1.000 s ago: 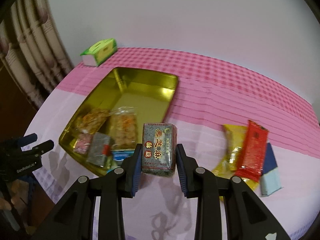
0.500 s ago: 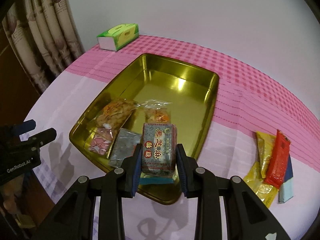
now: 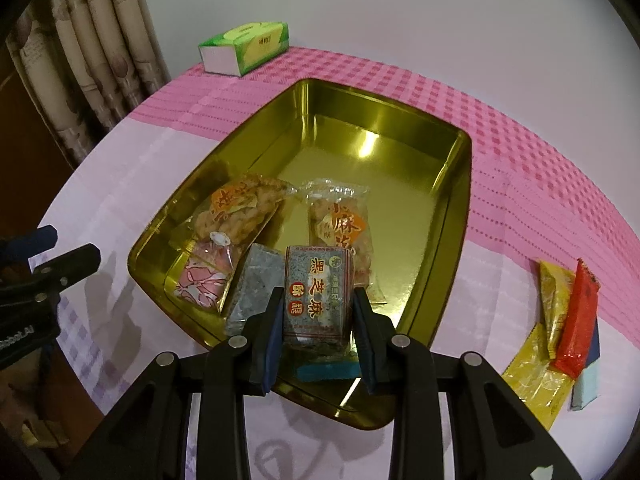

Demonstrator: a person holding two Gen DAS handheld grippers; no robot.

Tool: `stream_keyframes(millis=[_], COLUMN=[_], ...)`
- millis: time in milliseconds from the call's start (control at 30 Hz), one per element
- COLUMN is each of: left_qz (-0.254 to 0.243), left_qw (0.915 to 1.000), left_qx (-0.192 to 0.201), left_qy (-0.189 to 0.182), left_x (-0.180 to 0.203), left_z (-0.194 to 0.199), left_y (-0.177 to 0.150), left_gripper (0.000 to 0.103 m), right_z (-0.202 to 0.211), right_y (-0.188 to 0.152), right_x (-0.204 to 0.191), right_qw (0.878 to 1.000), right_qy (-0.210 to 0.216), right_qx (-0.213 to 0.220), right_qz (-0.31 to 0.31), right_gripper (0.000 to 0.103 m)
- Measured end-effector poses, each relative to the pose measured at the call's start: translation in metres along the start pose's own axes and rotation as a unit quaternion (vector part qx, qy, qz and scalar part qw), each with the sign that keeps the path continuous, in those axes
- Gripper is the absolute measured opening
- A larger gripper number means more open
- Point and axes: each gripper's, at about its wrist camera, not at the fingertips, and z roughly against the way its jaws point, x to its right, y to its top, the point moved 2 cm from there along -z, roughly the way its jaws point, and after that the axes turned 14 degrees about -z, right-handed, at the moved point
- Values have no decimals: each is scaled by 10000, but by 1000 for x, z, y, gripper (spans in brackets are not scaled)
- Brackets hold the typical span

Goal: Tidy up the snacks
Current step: 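Carry the dark square box over the tin and lower it with right gripper, then open the right gripper to release the box in the tin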

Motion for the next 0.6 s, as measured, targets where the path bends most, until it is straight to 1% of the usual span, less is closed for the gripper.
stream_keyframes(millis=[400,433,567,600], left_qz=[-37,-40,-40,-49], left_qw=[10000,10000,10000,10000], left_qx=[-30,-39,-44,-42], left_qy=[17,17,27,39], left_x=[4,4,5,6], left_z=[-1,-2,-2,-2], left_y=[-1,-1,-1,-1], left_gripper=[69,69,69,69], right_z=[-1,-1,1,2], right_y=[0,0,-1,-1], right_x=[1,1,0,0], right_qw=[9999,10000,10000,10000], right_qy=[25,23,75,72], right_qx=[6,8,11,15], right_qz=[-102,-88,-61,-52], right_gripper=[31,32,43,44])
